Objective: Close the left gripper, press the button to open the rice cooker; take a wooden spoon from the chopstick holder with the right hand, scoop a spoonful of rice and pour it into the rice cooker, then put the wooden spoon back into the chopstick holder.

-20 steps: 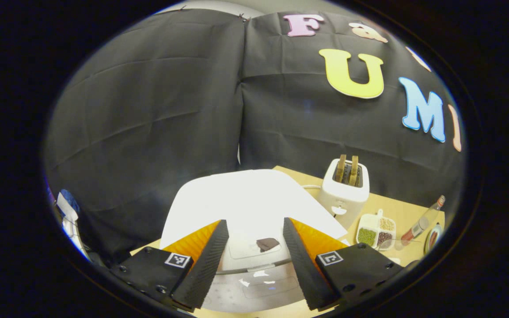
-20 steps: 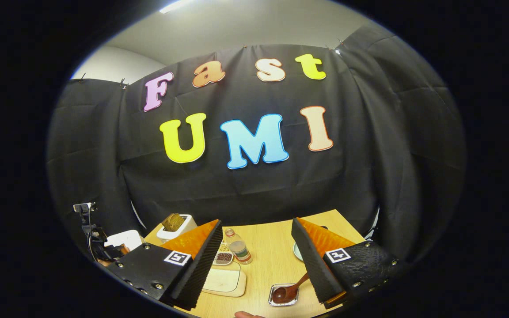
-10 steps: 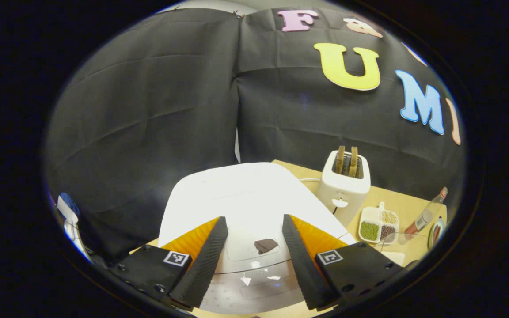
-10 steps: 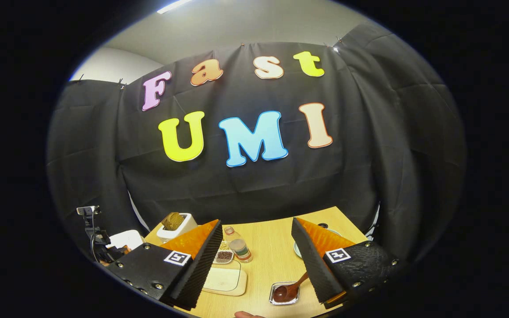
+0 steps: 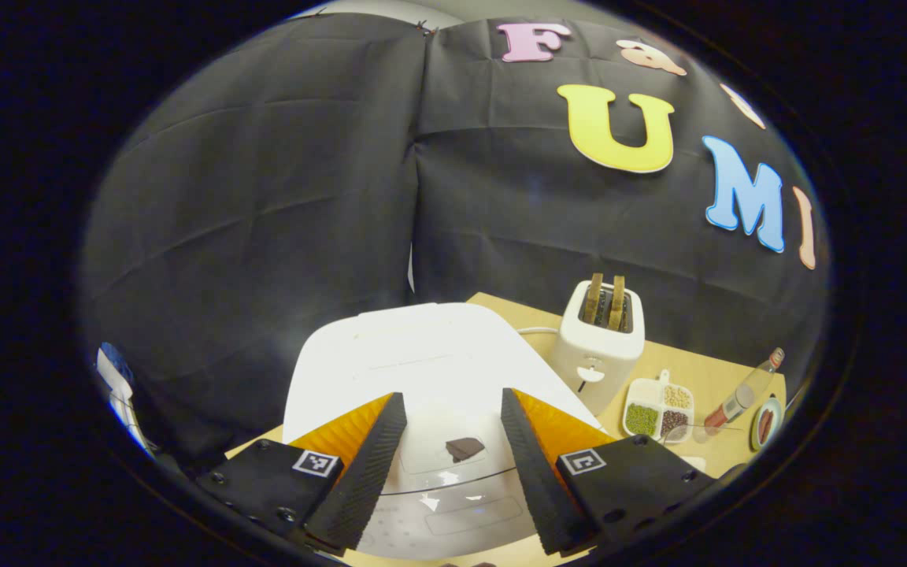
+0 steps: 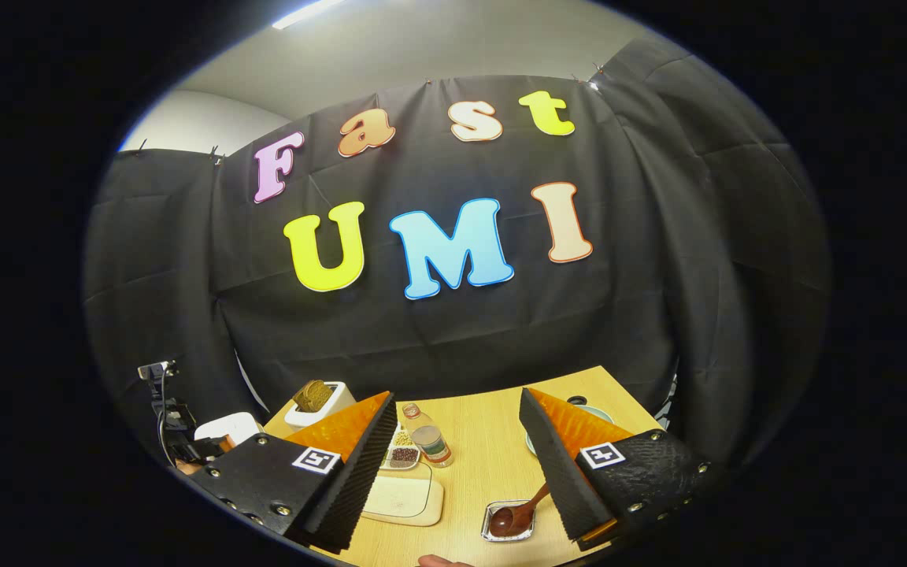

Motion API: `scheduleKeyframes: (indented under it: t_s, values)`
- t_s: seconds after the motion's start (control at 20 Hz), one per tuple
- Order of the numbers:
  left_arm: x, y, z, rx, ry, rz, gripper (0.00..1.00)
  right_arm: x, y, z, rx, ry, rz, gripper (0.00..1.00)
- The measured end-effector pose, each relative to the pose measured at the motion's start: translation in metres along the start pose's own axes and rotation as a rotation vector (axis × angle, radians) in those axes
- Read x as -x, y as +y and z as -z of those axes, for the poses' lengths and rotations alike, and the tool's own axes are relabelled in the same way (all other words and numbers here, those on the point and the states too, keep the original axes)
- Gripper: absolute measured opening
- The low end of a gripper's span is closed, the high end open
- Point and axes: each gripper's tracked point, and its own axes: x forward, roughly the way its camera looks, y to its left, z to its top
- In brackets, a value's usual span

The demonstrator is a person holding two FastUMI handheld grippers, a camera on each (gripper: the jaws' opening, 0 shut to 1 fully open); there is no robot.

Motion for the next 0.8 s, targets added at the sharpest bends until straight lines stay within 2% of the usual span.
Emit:
scheduleKeyframes:
  t_s: [0.05,0.15,0.35,0.6,0.65,0.75,0.8]
  values:
    - [0.009,-0.007,-0.013,0.005,-0.027,0.02,0.82,0.001,-0.004,-0.002,0.003,-0.006,0.004,0.95]
    - [0.032,-0.029,-0.046,0.001,-0.098,0.064,0.86,0.004,-0.008,-0.005,0.007,-0.019,0.01,0.95]
    - [0.083,-0.075,-0.101,0.015,-0.213,0.172,0.86,0.01,-0.017,-0.012,0.016,-0.042,0.028,0.95]
    - [0.157,-0.128,-0.144,0.009,-0.321,0.311,0.86,0.018,-0.025,-0.033,0.042,-0.091,0.045,0.95]
    - [0.17,-0.14,-0.149,-0.007,-0.336,0.341,0.9,0.018,-0.026,-0.037,0.047,-0.1,0.047,0.95]
    - [0.197,-0.162,-0.157,-0.032,-0.362,0.393,0.9,0.021,-0.026,-0.046,0.047,-0.117,0.049,0.95]
    - [0.212,-0.173,-0.157,-0.035,-0.375,0.424,0.86,0.023,-0.025,-0.049,0.043,-0.125,0.047,0.95]
